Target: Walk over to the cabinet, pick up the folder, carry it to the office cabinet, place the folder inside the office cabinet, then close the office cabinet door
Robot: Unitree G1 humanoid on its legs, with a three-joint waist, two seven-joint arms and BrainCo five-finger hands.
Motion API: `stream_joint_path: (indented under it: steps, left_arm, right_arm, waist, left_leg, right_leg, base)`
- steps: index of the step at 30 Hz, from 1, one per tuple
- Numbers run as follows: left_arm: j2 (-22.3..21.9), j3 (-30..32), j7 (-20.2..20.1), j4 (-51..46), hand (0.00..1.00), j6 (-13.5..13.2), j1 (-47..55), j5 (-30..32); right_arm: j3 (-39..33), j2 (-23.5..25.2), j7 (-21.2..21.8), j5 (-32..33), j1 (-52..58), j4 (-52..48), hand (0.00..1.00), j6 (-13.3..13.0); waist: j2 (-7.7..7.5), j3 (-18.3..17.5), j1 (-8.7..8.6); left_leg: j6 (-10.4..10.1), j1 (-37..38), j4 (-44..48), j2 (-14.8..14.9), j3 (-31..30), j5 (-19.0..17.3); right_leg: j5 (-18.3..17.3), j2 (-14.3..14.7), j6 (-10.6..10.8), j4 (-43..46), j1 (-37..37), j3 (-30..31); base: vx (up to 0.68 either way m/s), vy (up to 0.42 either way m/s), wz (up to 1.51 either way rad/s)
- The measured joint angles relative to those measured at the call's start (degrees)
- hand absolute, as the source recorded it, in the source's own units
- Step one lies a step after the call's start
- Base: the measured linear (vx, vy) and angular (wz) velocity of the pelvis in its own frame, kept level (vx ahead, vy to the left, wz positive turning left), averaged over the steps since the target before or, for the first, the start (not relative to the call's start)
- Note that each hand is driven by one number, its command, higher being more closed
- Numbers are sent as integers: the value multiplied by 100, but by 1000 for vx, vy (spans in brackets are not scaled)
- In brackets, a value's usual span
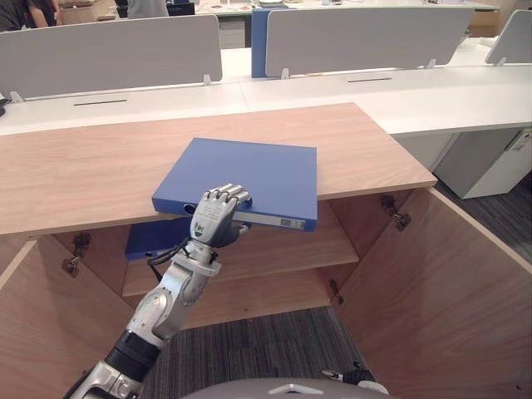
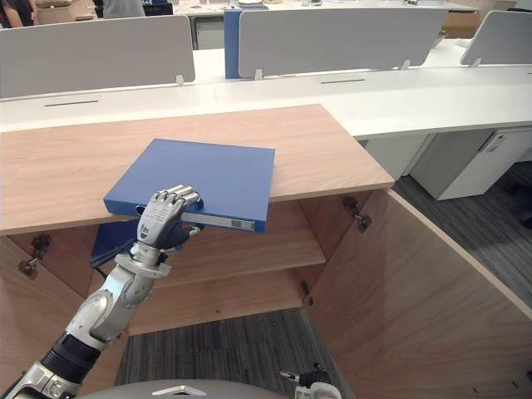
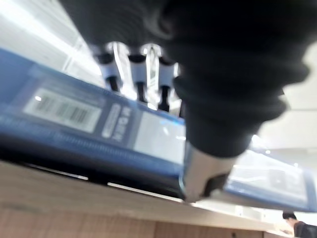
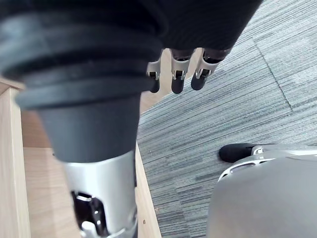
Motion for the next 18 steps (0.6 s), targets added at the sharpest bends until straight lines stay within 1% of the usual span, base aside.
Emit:
stream_joint_path:
  steps: [4, 6, 11, 15, 18]
  left_arm:
    - [-8, 181, 15, -454, 100, -61, 263, -240]
    - [-119, 364, 31, -805, 100, -61, 443, -428]
    - [-387, 730, 268, -1491, 100, -54, 657, -874]
    - [-462, 940, 478, -1969, 100, -68, 785, -1176]
    - [-515, 1163, 624, -2235, 100, -87, 868, -1419]
  right_arm:
    - [63, -7, -6, 0, 1, 0, 0, -3]
    - [89, -28, -9, -1, 12, 39, 0, -19]
    - [100, -55, -14, -3, 98, 43, 0, -26]
    - [149, -68, -17, -2, 177, 44, 0, -28]
    - [320, -107, -17, -2, 209, 44, 0, -29]
  waist:
    - [-1, 1, 9]
    - [7, -21, 36]
    - [26, -33, 106]
    - [22, -105, 155]
    - [18, -129, 176]
  left_leg:
    - [0, 10, 0, 1, -4, 0]
    - [0, 19, 2, 13, 12, 0]
    - [0, 39, 1, 27, 29, 3]
    - [15, -13, -1, 28, -11, 26]
    - [5, -4, -1, 35, -50, 61]
  right_leg:
    - [1, 0, 2, 0, 16, -9]
    - [16, -3, 28, 42, 0, 48]
    - [-2, -1, 31, 184, -31, 147]
    - [-126, -12, 18, 375, -129, 171]
    - [-164, -10, 11, 447, -139, 146]
  base:
    - [0, 0, 0]
    - [-13, -16, -4]
    - [-32, -13, -3]
    - [-70, -16, 2]
    - [-49, -24, 7]
